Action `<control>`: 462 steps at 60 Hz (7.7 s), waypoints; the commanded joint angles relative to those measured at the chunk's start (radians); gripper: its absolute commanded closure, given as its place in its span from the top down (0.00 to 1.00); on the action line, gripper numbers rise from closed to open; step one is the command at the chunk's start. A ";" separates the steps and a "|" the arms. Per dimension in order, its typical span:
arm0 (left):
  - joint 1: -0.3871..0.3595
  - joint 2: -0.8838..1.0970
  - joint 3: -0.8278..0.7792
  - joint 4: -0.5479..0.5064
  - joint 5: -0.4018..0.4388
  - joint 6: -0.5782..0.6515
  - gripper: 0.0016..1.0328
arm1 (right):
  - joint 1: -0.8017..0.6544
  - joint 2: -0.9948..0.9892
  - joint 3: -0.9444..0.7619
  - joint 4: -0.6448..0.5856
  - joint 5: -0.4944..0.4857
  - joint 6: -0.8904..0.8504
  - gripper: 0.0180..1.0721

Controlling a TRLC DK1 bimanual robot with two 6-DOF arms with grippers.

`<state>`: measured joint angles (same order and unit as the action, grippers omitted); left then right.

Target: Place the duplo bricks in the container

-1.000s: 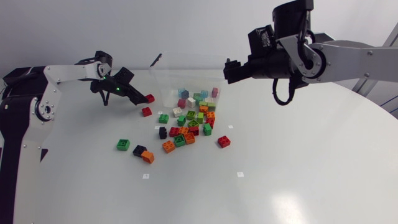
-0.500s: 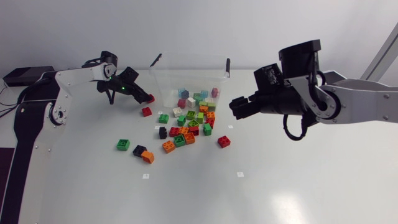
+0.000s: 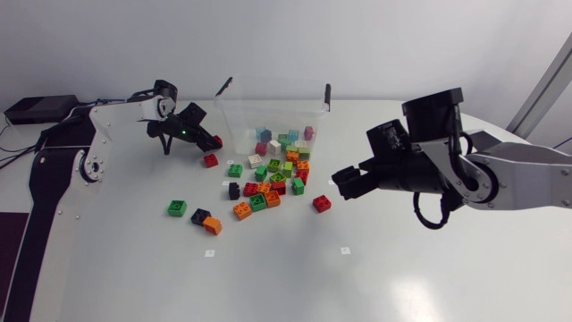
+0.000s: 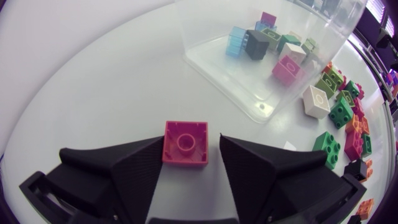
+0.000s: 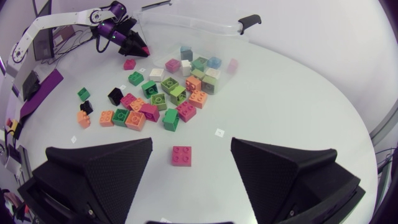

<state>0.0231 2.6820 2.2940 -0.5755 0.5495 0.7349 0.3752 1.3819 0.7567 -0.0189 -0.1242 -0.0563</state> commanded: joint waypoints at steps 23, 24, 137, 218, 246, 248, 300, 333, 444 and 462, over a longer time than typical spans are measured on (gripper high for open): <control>0.034 -0.105 -0.099 -0.069 -0.017 0.057 0.31 | 0.051 0.128 0.029 -0.003 0.003 -0.019 0.87; 0.035 -0.119 -0.111 -0.067 -0.017 0.057 0.31 | 0.054 0.135 0.032 -0.003 0.003 -0.019 0.87; -0.258 -0.395 -0.080 0.031 -0.290 -0.379 0.68 | 0.067 0.212 0.227 -0.193 0.132 -0.034 0.29; -0.127 -1.128 -1.087 0.180 -0.304 -0.103 0.95 | 0.074 0.511 0.797 -0.177 0.124 0.013 0.29; -0.066 -1.131 -1.271 0.197 -0.215 0.089 0.95 | 0.042 0.644 0.922 -0.141 0.124 0.015 0.29; -0.066 -1.136 -1.285 0.197 -0.215 0.103 0.95 | 0.039 0.654 0.934 -0.141 0.126 0.015 0.29; -0.111 -1.076 -1.412 0.186 -0.180 0.463 0.95 | 0.064 0.542 0.897 -0.145 0.150 -0.022 0.88; -0.112 -0.849 -1.231 0.052 -0.200 0.781 0.95 | 0.126 0.177 0.378 -0.082 0.115 -0.042 0.88; 0.074 -1.211 -1.252 -0.132 0.012 0.725 0.24 | 0.470 0.801 0.856 -0.495 0.129 -0.028 0.85; 0.161 -1.263 -1.179 -0.092 0.098 0.592 0.24 | 0.479 0.914 1.029 -0.645 0.130 -0.020 0.77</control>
<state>0.1699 1.4548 1.0855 -0.6712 0.6247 1.3624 0.8436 2.2429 1.7290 -0.6239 0.0013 -0.0978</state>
